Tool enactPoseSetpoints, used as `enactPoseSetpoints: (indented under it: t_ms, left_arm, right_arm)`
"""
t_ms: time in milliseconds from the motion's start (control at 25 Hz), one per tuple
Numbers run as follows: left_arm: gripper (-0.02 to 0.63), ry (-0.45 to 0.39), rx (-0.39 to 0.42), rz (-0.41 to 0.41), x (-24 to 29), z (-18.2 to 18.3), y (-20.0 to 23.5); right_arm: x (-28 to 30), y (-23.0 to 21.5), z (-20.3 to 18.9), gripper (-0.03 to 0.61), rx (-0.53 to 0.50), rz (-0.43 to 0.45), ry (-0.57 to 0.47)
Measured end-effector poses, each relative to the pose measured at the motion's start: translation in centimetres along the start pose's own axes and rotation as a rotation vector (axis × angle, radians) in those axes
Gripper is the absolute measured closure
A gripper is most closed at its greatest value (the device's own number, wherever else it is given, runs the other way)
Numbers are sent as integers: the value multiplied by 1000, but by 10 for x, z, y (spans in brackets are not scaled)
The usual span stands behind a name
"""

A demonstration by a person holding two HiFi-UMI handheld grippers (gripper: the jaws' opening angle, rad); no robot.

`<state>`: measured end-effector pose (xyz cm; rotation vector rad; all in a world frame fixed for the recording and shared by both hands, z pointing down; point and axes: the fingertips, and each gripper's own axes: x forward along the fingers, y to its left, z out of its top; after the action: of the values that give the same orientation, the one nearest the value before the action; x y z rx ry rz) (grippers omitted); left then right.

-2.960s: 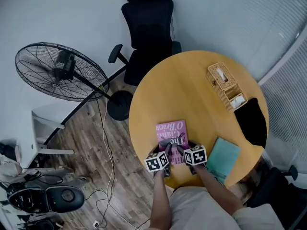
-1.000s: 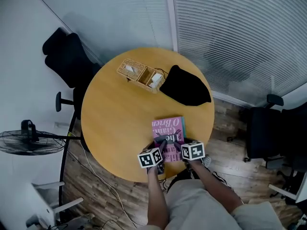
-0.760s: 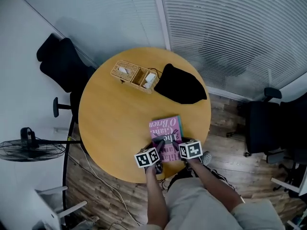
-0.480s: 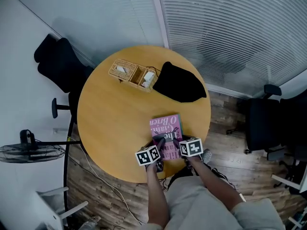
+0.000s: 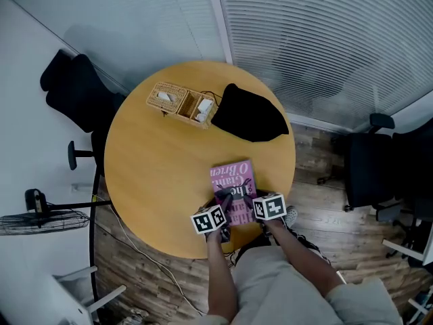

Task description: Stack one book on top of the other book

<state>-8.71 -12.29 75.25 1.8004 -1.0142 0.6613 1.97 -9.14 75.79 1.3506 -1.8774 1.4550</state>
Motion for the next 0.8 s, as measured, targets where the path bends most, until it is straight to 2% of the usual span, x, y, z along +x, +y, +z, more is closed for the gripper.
enactPoseSetpoints:
  t_ms: [800]
  left_arm:
    - [362,-7,12,8,1,1,-4]
  right_arm:
    - [-2,-2,2,356,1,-6,-20]
